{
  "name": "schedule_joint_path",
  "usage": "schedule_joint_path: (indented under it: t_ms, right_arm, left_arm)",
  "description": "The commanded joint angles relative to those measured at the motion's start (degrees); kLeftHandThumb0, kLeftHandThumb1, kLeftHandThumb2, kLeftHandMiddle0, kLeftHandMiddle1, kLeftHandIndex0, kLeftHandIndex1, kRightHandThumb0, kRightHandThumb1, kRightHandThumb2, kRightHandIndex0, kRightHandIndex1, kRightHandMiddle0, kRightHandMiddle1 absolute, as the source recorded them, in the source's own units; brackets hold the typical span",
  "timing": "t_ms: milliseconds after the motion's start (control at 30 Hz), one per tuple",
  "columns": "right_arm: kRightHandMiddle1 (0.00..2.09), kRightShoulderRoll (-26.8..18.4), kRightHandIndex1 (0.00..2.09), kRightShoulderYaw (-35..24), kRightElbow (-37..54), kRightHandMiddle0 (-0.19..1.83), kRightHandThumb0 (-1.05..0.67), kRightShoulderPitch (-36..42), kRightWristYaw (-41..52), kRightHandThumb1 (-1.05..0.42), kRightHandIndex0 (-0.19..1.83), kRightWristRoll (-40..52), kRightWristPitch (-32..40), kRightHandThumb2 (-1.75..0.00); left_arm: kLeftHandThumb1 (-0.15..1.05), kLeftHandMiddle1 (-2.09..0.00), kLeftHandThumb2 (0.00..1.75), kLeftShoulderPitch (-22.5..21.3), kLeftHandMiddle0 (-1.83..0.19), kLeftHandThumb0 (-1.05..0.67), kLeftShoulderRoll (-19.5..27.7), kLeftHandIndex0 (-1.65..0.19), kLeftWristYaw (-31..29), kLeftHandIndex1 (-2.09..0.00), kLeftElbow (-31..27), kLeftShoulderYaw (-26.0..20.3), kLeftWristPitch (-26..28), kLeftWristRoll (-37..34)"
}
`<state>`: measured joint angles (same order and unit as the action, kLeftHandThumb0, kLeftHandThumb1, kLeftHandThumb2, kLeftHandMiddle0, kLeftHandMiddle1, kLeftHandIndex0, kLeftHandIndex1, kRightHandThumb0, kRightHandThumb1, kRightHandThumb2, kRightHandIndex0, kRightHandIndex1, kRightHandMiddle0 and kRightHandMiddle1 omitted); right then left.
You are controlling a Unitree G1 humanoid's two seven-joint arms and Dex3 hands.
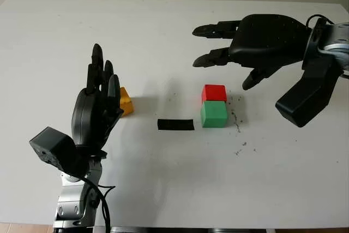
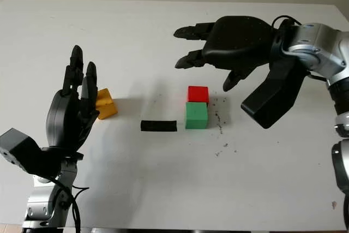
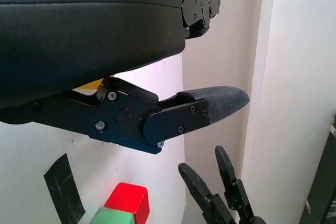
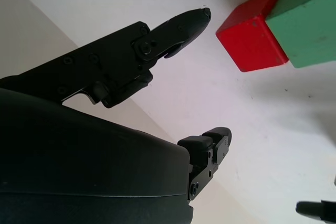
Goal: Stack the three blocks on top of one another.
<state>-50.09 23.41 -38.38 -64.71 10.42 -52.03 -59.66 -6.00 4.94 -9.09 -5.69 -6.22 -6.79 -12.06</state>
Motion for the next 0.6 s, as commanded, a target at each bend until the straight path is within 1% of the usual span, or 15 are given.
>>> schedule_joint_path:
  t_ms: [0,233,400,567]
  right_arm:
    - [0.13,0.25,0.04,0.66,-0.70,0.31,-0.52,-1.76,-1.00,-0.84,0.00,-0.61,-0.64,-0.06]
    - [0.13,1.02,0.04,2.71,-2.68,0.31,-0.52,-1.58,-4.38,-0.85,-0.01,-3.10,-1.33,-0.06]
    - [0.13,1.24,0.04,4.22,-3.64,0.32,-0.46,-1.19,-6.29,-0.91,-0.01,-4.57,-1.57,-0.08]
    - [0.14,1.35,0.06,5.94,-4.23,0.34,-0.47,-0.94,-8.80,-0.89,0.02,-6.76,-1.74,-0.05]
  left_arm:
    - [1.05,-0.05,0.64,-0.43,0.18,-0.61,-0.09,0.19,-0.07,-0.04,0.07,0.06,-0.75,0.29]
    - [1.05,-0.06,0.64,-0.45,0.18,-0.61,-0.06,0.18,-0.18,-0.05,0.14,-0.03,-1.04,0.21]
    - [1.05,-0.05,0.64,-0.04,0.19,-0.62,0.20,0.19,-0.34,-0.04,-0.35,-0.02,-0.70,0.19]
    - [1.05,-0.05,0.63,0.31,0.18,-0.61,0.26,0.19,-0.29,-0.04,-0.63,-0.15,-0.71,0.25]
